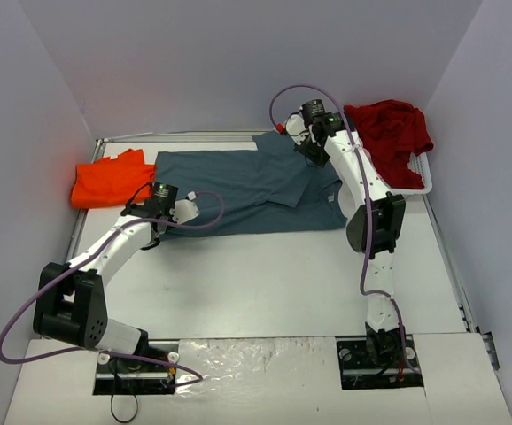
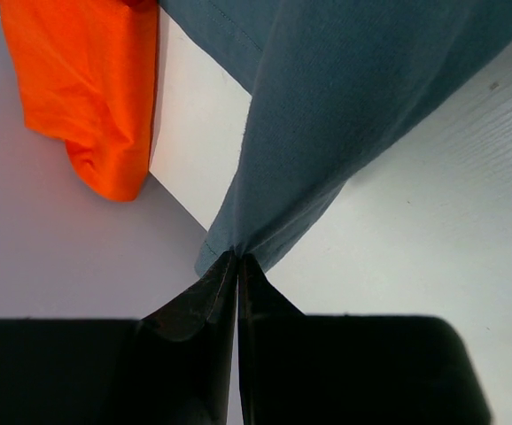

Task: Fold and stack the t-shirts
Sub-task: Fold the flattened tshirt in 1/3 of the way

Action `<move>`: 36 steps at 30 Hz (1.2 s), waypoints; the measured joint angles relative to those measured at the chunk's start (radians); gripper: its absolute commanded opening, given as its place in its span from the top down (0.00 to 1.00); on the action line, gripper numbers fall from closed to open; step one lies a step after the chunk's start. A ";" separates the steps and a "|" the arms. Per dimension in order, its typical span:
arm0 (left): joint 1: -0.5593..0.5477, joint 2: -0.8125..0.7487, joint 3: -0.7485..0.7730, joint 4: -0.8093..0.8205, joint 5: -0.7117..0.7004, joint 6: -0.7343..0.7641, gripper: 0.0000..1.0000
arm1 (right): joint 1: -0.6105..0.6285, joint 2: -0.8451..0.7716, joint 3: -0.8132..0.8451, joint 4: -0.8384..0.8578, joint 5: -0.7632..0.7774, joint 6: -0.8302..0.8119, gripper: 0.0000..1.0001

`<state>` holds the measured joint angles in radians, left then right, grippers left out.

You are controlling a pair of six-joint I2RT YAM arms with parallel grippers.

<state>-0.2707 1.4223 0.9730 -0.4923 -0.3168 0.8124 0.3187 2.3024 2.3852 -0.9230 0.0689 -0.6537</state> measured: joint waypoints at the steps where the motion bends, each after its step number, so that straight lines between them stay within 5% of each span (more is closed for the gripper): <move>1: -0.002 0.000 0.000 0.000 -0.002 0.001 0.98 | -0.003 0.000 -0.002 0.000 0.002 0.000 1.00; 36: -0.010 0.169 0.020 0.107 -0.048 0.039 0.98 | 0.005 0.073 0.020 0.033 0.012 -0.001 1.00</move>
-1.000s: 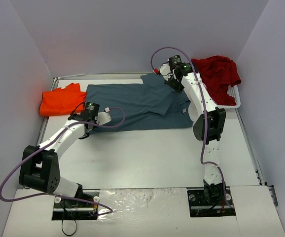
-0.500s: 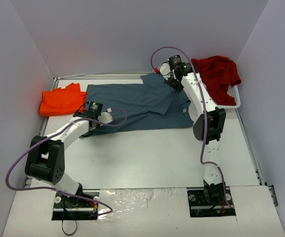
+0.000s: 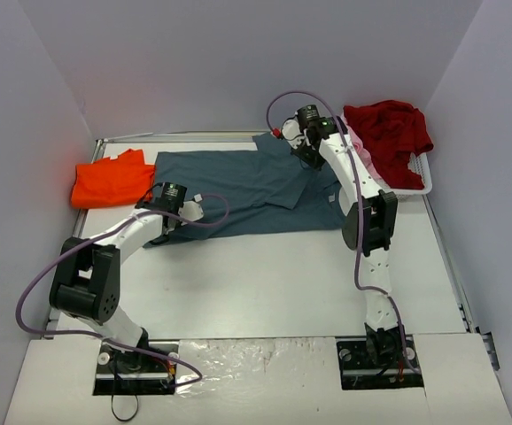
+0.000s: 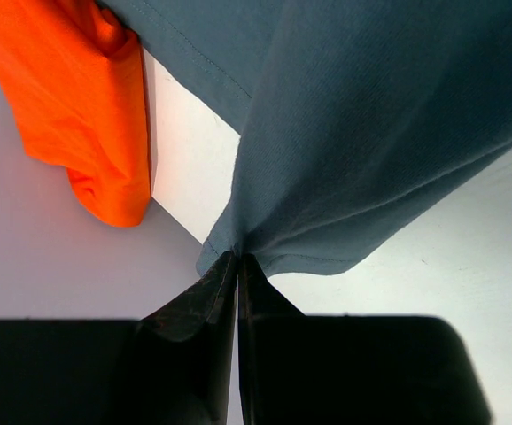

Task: Fold and stack the t-shirts
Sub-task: Fold the flattened tshirt in 1/3 of the way

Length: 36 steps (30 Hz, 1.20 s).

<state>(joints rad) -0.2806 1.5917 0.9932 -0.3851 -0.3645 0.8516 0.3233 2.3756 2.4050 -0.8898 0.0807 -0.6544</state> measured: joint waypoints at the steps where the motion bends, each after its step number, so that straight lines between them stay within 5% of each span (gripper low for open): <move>1: 0.000 0.000 0.000 0.001 0.000 0.000 0.98 | 0.003 0.002 0.000 0.000 0.002 0.000 1.00; 13: -0.002 -0.029 0.000 -0.002 -0.001 -0.008 0.98 | 0.039 -0.070 -0.137 0.011 0.021 0.008 1.00; 36: -0.030 -0.430 -0.126 -0.078 0.150 -0.199 0.98 | 0.092 -0.814 -0.761 0.007 -0.061 0.124 1.00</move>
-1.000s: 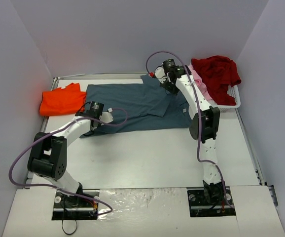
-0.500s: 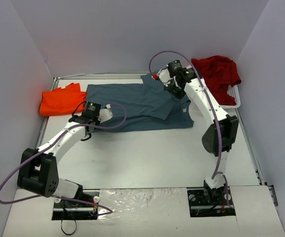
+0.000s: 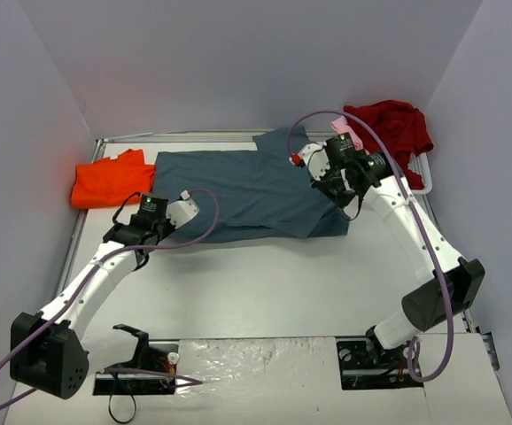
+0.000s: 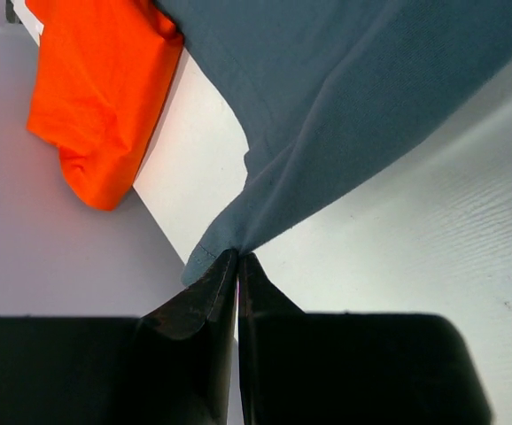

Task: Fold and stack the t-shirts
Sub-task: Fold the flattened tshirt in 1/3 of the way

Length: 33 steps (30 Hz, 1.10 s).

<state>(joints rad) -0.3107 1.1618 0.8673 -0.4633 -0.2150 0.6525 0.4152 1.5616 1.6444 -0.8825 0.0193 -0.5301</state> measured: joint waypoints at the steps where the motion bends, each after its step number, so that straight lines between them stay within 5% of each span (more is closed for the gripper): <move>1: 0.000 -0.011 -0.001 -0.006 0.008 0.000 0.98 | 0.000 -0.017 -0.024 -0.001 -0.003 0.003 1.00; 12: -0.001 -0.041 -0.047 -0.040 0.042 0.018 0.98 | 0.012 -0.171 -0.214 -0.005 -0.048 0.019 1.00; 33: -0.002 0.005 -0.192 -0.057 0.066 0.098 0.93 | 0.012 -0.188 -0.375 -0.009 -0.092 0.048 1.00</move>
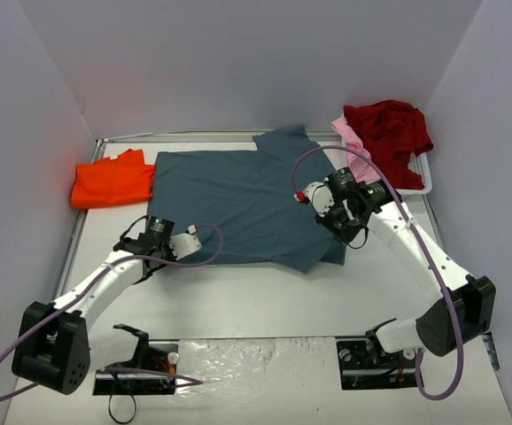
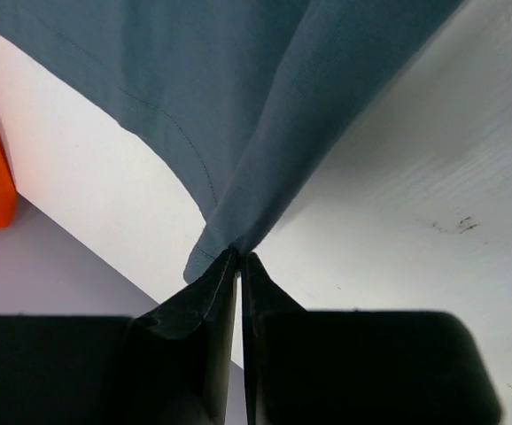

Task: Fold and stack the t-shirts
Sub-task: Fold the flattened tshirt in 1/3 of the way

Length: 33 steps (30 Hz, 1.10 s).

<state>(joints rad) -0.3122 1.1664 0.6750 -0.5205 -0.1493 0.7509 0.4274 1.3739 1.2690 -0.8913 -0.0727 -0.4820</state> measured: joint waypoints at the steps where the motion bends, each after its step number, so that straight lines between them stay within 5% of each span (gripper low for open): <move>1: 0.000 0.005 -0.003 -0.002 0.000 0.002 0.92 | 0.000 0.000 -0.004 0.000 -0.003 0.002 1.00; 13: 0.000 0.013 -0.050 -0.023 0.006 0.024 0.75 | 0.000 0.001 -0.028 0.000 -0.011 0.008 1.00; 33: 0.000 0.022 -0.108 0.039 -0.015 0.084 0.74 | 0.000 0.056 -0.030 0.007 -0.011 0.008 1.00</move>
<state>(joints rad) -0.3122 1.1881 0.5667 -0.4816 -0.1642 0.8345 0.4274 1.4296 1.2392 -0.8845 -0.0834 -0.4740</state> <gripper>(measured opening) 0.259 0.018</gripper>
